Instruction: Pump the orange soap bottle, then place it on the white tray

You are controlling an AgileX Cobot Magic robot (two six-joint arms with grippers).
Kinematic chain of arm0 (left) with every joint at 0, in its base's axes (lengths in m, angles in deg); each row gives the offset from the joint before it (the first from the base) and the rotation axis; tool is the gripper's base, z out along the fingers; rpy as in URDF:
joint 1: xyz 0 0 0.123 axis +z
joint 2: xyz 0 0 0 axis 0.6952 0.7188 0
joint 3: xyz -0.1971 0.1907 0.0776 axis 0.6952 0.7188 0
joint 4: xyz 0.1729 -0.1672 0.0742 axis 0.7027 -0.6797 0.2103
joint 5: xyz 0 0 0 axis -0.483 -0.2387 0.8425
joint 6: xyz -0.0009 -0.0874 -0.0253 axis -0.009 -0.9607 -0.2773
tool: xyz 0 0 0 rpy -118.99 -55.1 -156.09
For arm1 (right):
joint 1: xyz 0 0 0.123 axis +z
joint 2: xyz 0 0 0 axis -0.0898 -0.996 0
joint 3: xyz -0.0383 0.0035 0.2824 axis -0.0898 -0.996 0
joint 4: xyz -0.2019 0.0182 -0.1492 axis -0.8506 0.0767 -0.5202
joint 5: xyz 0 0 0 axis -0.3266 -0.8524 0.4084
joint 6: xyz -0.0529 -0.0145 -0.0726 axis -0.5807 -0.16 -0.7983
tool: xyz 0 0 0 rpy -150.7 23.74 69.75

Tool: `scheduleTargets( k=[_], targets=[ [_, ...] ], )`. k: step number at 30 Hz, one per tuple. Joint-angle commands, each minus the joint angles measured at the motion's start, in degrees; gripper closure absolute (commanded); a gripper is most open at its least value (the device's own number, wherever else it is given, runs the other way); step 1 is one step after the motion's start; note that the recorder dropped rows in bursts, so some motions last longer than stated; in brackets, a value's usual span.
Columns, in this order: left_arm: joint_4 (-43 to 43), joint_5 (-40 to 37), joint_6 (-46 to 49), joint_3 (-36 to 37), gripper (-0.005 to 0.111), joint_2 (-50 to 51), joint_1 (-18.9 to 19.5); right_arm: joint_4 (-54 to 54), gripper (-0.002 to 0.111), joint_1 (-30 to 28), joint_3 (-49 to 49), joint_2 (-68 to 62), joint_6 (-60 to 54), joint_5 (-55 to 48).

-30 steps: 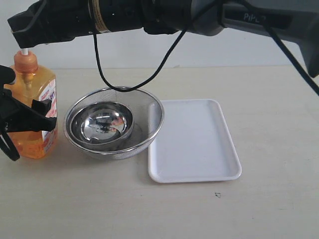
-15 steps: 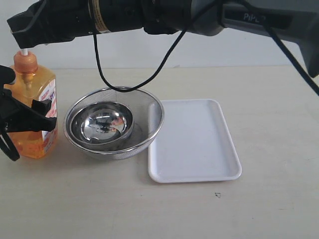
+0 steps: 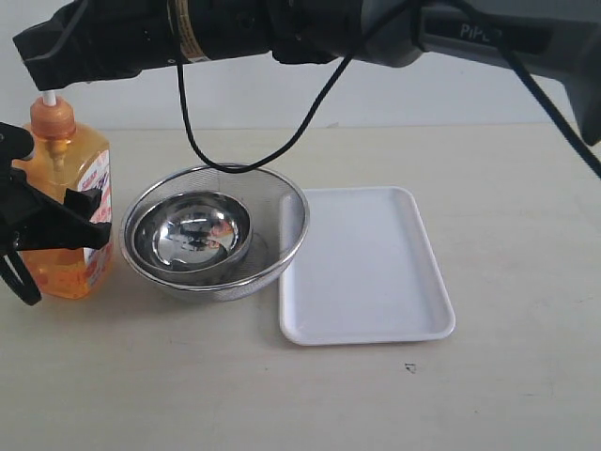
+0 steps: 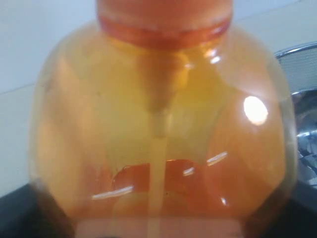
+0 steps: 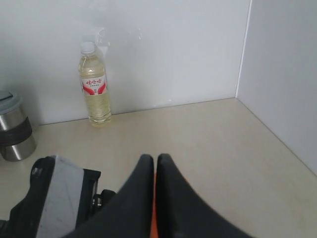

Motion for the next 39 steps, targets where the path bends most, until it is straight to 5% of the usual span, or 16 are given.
scheduleTargets(
  k=[1,39],
  targets=[
    [2.10,1.01,0.29,-0.41,0.102,-0.15,-0.97,-4.20,0.109,0.03,-1.35,-1.24,0.18,0.42],
    [2.10,0.88,0.67,-0.41,0.102,-0.15,-0.97,-4.20,0.109,-1.73,-4.15,-2.65,0.19,2.69]
  ],
)
